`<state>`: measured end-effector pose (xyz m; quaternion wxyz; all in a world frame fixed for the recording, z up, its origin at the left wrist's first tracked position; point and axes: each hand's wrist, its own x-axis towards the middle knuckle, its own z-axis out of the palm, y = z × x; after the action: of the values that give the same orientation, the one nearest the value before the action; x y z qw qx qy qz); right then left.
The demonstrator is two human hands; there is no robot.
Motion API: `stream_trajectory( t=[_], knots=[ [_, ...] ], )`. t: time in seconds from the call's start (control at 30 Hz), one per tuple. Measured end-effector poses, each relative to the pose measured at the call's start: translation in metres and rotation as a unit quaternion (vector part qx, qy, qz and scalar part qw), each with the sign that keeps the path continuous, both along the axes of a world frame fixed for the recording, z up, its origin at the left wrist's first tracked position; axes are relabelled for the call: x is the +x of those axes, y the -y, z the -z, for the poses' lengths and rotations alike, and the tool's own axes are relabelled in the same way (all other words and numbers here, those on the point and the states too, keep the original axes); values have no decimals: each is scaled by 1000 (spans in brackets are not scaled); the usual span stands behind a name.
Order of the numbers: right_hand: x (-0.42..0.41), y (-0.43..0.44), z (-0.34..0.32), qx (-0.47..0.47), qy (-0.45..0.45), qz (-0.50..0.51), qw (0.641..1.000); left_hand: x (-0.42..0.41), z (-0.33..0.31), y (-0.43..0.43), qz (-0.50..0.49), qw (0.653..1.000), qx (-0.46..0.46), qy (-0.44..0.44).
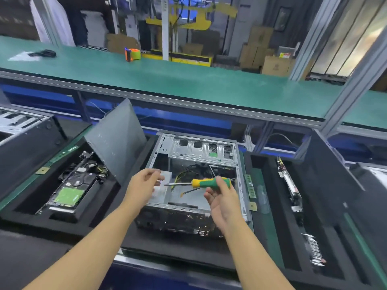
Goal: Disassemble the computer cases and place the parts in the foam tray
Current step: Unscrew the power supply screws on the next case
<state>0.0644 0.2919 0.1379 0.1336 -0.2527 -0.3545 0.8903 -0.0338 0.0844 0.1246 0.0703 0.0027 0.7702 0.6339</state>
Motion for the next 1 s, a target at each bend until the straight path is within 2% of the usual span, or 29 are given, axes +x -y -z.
stream_trajectory(
  t=[0.13, 0.2, 0.27, 0.47, 0.67, 0.83, 1.0],
  knots=[
    [-20, 7, 9, -11, 57, 74, 996, -31, 11, 38, 1, 970, -225, -90],
    [-29, 14, 16, -3, 75, 100, 992, -51, 17, 56, 18, 941, -322, -106],
    [-37, 21, 22, 10, 90, 117, 989, -68, 24, 72, 27, 923, -373, -92],
    [-61, 47, 33, -2, 88, 153, 984, -105, 41, 107, 89, 946, -307, -61],
    [-83, 85, 40, 30, 76, 161, 984, -128, 51, 148, 61, 925, -361, -104],
    [-95, 112, 41, 36, 56, 149, 987, -138, 51, 175, 43, 884, -442, -146],
    [-105, 144, 39, 102, 50, 115, 987, -144, 47, 190, 72, 903, -411, -105]
  ],
)
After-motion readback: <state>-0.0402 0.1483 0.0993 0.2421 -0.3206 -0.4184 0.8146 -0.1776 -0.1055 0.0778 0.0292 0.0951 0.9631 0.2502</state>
